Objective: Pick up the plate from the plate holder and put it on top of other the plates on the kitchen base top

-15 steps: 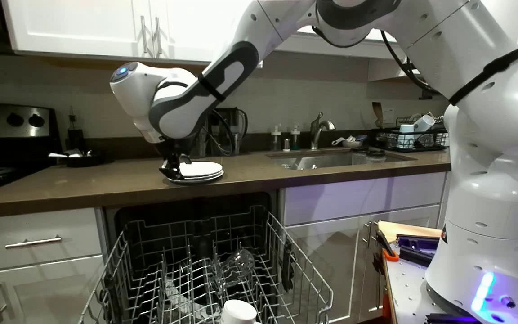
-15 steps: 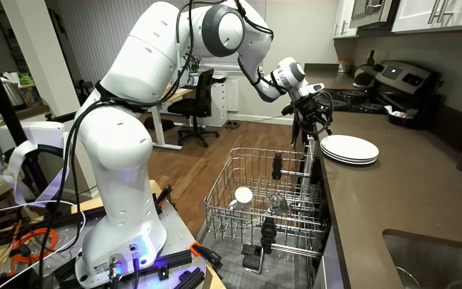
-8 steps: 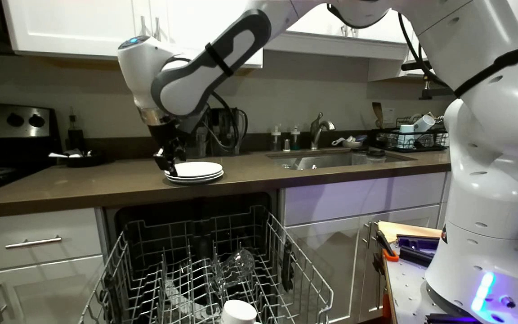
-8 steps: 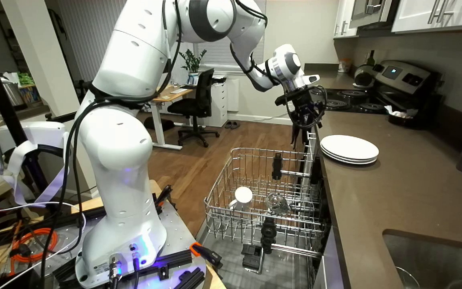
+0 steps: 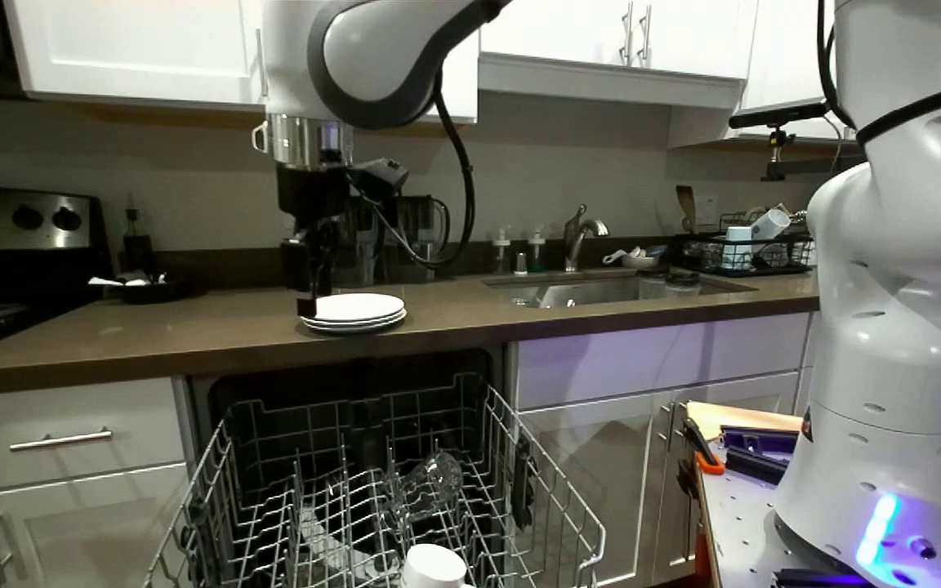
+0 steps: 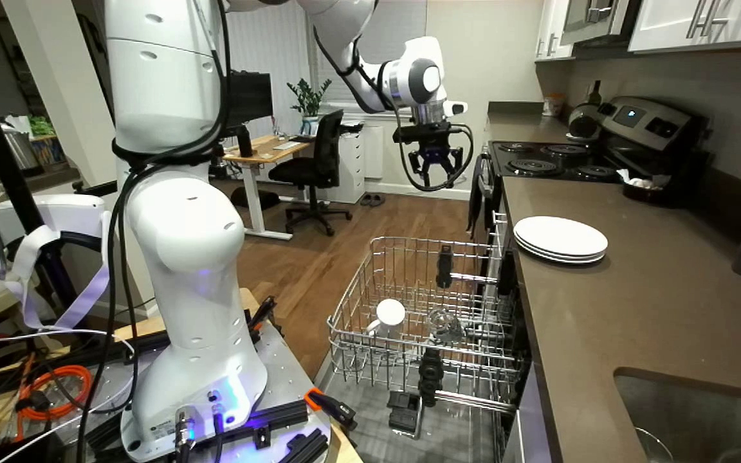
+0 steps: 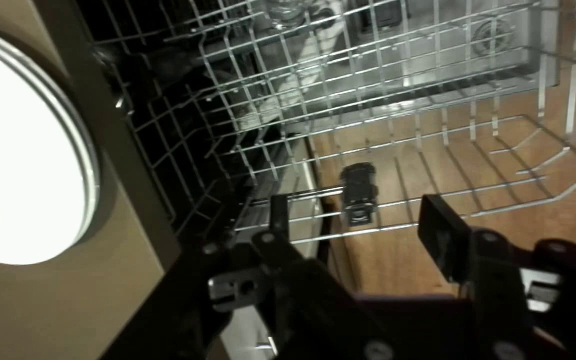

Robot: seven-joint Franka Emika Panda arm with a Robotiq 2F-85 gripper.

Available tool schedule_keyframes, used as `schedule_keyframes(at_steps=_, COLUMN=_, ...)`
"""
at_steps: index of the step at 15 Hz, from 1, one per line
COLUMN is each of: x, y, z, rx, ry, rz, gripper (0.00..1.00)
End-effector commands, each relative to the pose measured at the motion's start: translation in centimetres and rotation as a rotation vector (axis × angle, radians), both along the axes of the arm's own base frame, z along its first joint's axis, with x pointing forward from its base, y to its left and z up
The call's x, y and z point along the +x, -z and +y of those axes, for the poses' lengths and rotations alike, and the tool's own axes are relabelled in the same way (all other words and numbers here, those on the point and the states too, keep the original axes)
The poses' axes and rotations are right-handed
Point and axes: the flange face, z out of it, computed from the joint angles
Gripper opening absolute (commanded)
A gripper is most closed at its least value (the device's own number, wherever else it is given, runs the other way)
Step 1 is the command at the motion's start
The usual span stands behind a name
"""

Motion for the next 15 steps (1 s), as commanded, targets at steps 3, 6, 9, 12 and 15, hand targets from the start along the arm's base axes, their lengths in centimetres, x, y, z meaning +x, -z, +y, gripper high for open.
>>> schedule_keyframes(at_steps=3, x=-7.8, y=-0.7, z=1.8, rx=0.201, ry=-0.147, rz=0.097, gripper=0.7)
schedule_keyframes(at_steps=6, x=-9.7, y=-0.3, z=1.8, rx=0.219, ry=-0.148, rz=0.165, gripper=0.72)
schedule_keyframes(at_steps=9, x=-10.3, y=0.2, z=1.1, rx=0.182, ry=-0.117, rz=0.212, gripper=0.71)
schedule_keyframes(at_steps=12, x=-10.5, y=0.4, z=0.8, rx=0.17, ry=-0.104, rz=0.247, gripper=0.72)
schedule_keyframes(at_steps=15, x=-10.1, y=0.8, z=0.9, rx=0.177, ry=-0.106, rz=0.249, gripper=0.93)
